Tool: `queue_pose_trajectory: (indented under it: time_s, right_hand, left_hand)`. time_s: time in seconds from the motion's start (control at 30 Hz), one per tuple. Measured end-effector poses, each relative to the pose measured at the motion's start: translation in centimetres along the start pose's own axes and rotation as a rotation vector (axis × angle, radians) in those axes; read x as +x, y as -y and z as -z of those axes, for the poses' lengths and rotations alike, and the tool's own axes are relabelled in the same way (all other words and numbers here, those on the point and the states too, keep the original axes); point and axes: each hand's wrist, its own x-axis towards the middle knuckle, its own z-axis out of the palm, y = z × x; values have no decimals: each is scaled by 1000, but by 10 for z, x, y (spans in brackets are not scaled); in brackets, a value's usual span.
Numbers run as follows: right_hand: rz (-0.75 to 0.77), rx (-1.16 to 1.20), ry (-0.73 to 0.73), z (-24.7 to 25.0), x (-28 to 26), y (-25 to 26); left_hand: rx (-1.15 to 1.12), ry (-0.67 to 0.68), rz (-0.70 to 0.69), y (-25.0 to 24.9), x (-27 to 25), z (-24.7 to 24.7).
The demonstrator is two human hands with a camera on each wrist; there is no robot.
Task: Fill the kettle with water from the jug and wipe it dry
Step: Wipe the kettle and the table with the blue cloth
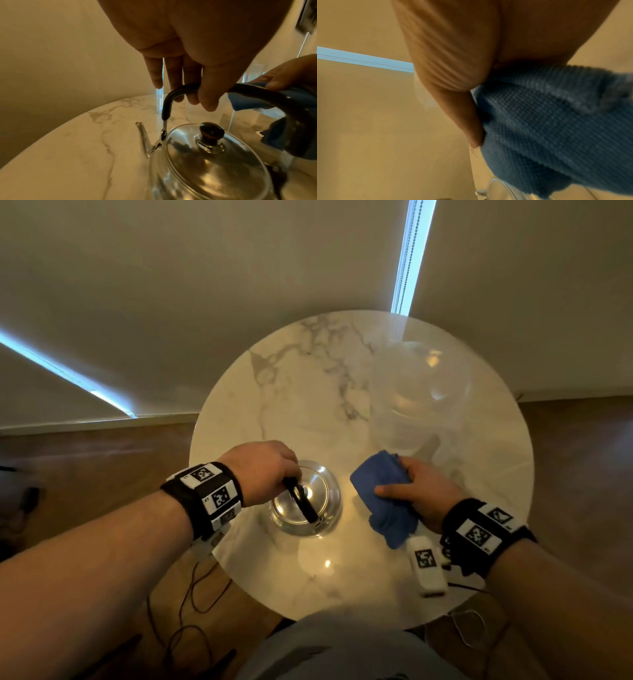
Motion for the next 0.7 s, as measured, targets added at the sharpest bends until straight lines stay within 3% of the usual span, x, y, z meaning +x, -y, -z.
queue_pose_trajectory:
  time_s: [0.2, 0.4, 0.7]
  right_hand:
    - [42, 3, -11, -7, -8, 8]
    - [59, -76, -184, -15, -12, 10]
    - [59, -243, -256, -25, -31, 20]
  left_hand:
    - [-61, -99, 73, 13, 11, -1]
    - [-148, -205, 161, 37, 42, 3]
    - [-282, -236, 271, 51, 76, 17]
